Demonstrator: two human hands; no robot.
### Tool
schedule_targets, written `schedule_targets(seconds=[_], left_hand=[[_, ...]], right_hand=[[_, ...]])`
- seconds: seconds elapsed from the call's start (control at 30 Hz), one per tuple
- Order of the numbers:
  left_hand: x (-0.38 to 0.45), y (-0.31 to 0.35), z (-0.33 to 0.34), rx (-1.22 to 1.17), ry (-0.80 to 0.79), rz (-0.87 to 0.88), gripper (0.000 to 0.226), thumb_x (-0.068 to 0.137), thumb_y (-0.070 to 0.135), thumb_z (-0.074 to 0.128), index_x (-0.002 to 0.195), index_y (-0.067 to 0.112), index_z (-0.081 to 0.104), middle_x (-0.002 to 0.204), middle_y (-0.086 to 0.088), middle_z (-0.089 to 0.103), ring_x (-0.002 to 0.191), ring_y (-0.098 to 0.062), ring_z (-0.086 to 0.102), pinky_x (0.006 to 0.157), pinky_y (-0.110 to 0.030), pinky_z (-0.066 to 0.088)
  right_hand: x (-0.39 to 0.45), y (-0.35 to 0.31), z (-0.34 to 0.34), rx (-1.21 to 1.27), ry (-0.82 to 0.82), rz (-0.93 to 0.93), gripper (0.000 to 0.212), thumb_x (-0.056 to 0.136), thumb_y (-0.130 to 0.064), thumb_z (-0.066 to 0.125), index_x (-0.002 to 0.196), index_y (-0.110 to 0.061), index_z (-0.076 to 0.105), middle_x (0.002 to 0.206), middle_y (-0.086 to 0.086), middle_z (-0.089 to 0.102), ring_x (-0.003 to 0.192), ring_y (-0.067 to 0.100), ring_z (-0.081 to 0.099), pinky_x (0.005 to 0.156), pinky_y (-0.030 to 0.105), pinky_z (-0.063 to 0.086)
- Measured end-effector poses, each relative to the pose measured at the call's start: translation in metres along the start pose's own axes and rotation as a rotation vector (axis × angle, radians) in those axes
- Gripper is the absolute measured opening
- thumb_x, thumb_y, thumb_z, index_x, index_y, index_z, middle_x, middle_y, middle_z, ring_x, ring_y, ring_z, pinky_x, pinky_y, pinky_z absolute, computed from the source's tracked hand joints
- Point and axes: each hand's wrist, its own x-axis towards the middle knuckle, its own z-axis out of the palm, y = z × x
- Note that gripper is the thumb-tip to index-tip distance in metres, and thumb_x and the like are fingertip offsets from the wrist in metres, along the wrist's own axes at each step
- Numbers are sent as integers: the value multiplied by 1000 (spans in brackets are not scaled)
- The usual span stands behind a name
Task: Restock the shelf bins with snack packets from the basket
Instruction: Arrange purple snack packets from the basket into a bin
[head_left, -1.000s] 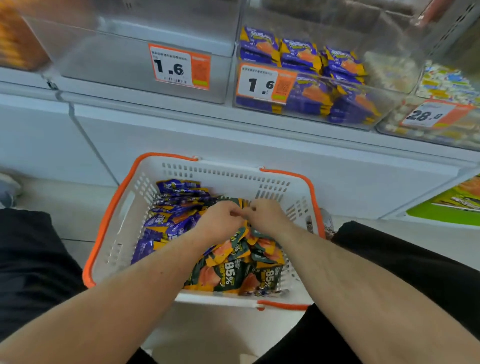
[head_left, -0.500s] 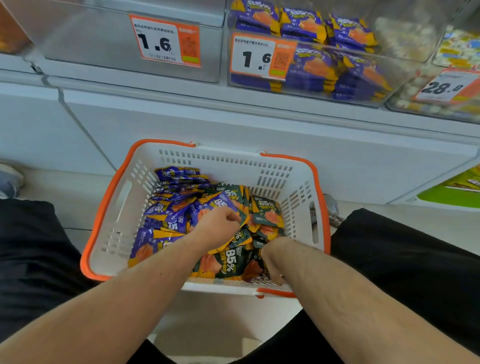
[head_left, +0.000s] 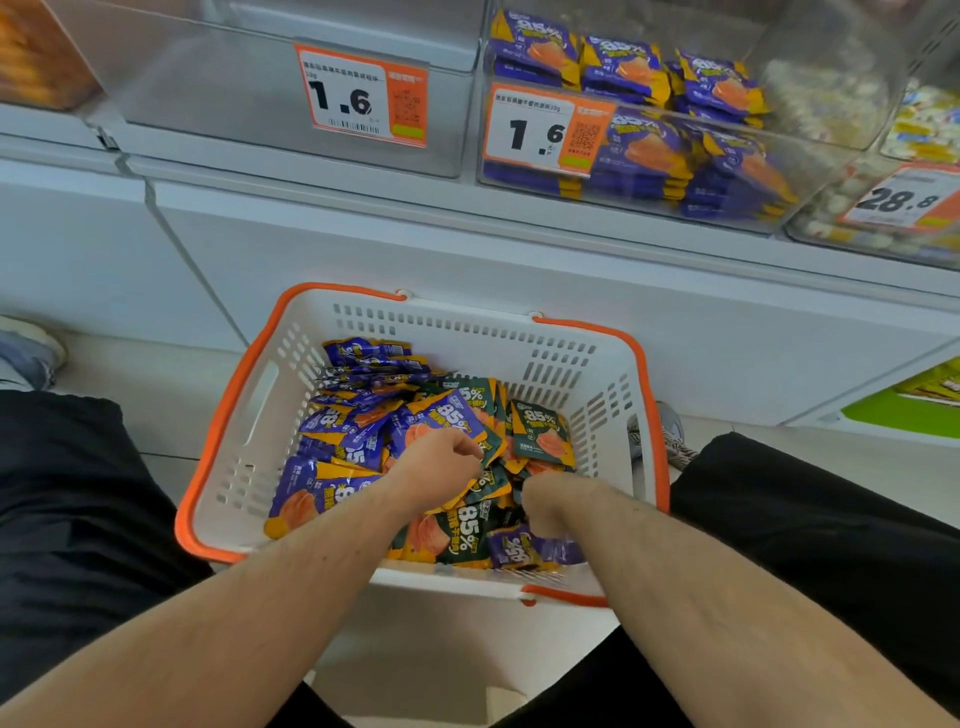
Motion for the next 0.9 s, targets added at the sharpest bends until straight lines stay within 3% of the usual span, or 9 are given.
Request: schedule_targets(seconds=[0.13, 0.23, 0.33, 0.43, 0.53, 0.67, 0.77, 0.83, 0.9], left_hand=[[2, -2, -9, -127, 60, -73, 14, 95, 15, 53, 102, 19, 64, 88, -4, 65, 77, -21, 62, 71, -37, 54], [3, 2, -13, -290, 107, -131, 14, 96, 15, 51, 107, 15, 61, 85, -6, 62, 74, -21, 55, 66, -35, 47], [0, 14, -17, -521, 119, -178, 20, 98, 22, 54, 116, 13, 53, 94, -11, 55, 84, -26, 52, 71, -39, 43], [-4, 26, -27, -770, 118, -215, 54, 94, 35, 62, 138, 14, 38, 125, -8, 47, 111, -31, 55, 80, -43, 48], [-5, 38, -34, -811, 161, -191, 75, 90, 44, 65, 150, 14, 29, 139, -6, 43, 118, -30, 52, 91, -48, 49], [-14, 63, -39, -765, 154, -53, 76, 91, 54, 59, 151, 18, 29, 150, -3, 39, 130, -27, 46, 105, -55, 41], [-24, 84, -43, -948, -44, 75, 45, 99, 49, 47, 134, 21, 53, 134, -3, 58, 116, -24, 60, 92, -51, 52], [-23, 89, -48, -1045, -42, 110, 35, 103, 36, 45, 127, 15, 58, 123, -10, 65, 110, -25, 64, 76, -43, 56], [-21, 89, -54, -1097, 24, 132, 26, 104, 17, 42, 119, 7, 61, 115, -17, 68, 102, -28, 67, 69, -39, 55]], right_hand=[[-12, 19, -37, 213, 85, -20, 17, 92, -10, 49, 84, 0, 61, 90, 19, 60, 81, 31, 58, 68, 38, 44], [-24, 30, -69, 621, 166, -6, 27, 83, -7, 56, 61, -11, 42, 62, 6, 37, 50, 19, 34, 53, 32, 32], [-38, 28, -89, 1137, 209, 29, 16, 65, -8, 59, 59, -16, 46, 58, 4, 42, 48, 18, 37, 50, 27, 29], [-47, 24, -103, 1420, 222, -31, 19, 54, -11, 58, 73, -11, 59, 75, 16, 53, 64, 27, 50, 54, 29, 36], [-63, 17, -121, 1368, 412, -78, 9, 74, -3, 55, 71, -11, 57, 66, 4, 52, 59, 19, 46, 55, 29, 34], [-81, -2, -143, 884, 648, -26, 24, 87, -10, 50, 63, -14, 45, 71, 6, 48, 69, 23, 45, 56, 33, 32], [-94, -23, -145, 762, 727, -107, 17, 90, -14, 52, 73, -11, 54, 79, 6, 56, 72, 22, 53, 58, 33, 39], [-101, -32, -142, 721, 768, -181, 8, 89, -16, 55, 88, -12, 61, 96, 6, 57, 87, 22, 58, 72, 34, 48], [-104, -33, -139, 681, 824, -219, 3, 86, -17, 60, 84, -16, 62, 106, 0, 52, 105, 19, 54, 87, 32, 46]])
